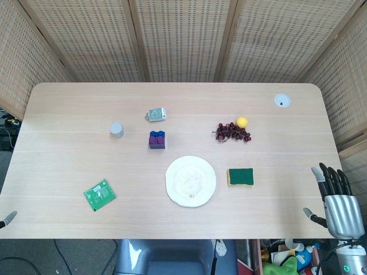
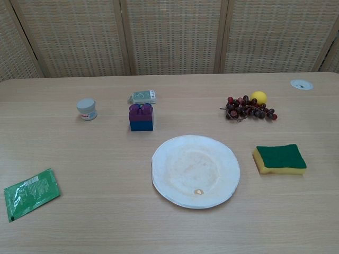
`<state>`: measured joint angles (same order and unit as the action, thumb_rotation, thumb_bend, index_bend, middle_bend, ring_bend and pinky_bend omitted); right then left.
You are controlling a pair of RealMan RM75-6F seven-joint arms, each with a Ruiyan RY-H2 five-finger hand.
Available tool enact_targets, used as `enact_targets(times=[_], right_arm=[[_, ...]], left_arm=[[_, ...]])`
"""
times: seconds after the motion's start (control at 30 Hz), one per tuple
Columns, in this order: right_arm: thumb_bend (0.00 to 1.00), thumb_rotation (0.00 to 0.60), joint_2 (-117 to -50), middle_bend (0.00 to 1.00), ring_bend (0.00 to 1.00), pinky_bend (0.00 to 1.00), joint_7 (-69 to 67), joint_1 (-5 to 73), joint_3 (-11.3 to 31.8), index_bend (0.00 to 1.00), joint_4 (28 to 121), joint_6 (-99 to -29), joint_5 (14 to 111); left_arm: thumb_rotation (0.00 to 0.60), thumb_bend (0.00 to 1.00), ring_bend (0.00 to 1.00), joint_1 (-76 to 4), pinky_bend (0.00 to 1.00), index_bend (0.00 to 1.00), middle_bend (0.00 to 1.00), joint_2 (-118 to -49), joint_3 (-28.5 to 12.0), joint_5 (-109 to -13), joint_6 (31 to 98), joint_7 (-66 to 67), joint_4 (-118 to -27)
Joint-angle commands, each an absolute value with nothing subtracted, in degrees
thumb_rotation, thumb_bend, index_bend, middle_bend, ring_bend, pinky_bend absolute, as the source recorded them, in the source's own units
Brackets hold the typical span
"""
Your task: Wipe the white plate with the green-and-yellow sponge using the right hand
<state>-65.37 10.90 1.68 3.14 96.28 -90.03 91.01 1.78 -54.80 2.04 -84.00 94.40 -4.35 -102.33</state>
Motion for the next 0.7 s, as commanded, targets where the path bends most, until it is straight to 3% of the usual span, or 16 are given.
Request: enact_targets(times=[0.03,0.4,0.6,0.7], right_arm=[[0.00,0.600,-65.8,0.00,0.00,0.00,11.5,2.3,2.8,0.00,96.0,-88.9,91.3],[0.00,0.600,-67.6,0.00,0.00,0.00,17.8,5.2,3.9,0.00,97.5,-84.3,89.5],[0.01,0.600,-66.4,0.00,0.00,0.00,19.6,12.4,3.7,0.00,100.9,-72.3,90.2],[0.02,0.600,-68.7,0.00,0.00,0.07,20.4,17.3,6.0,0.00,99.6,-66.7,89.3]], left_arm=[[0.600,0.00,0.00,1.9,0.00,0.00,0.00,-54.8,1.6,-84.1,94.3,-4.2,-102.0],[0.600,0.00,0.00,2.3,0.00,0.00,0.00,-55.1,0.4,-82.0,93.3,-4.2,-101.2],[0.600,0.00,0.00,1.5,0.00,0.00,0.00,-55.7,-0.4,-80.9,91.7,-2.5,-101.4],[0.600,0.00,0.00,0.6,0.00,0.00,0.00,-56.1,-1.0,-79.6,90.0,-0.9,-101.7]])
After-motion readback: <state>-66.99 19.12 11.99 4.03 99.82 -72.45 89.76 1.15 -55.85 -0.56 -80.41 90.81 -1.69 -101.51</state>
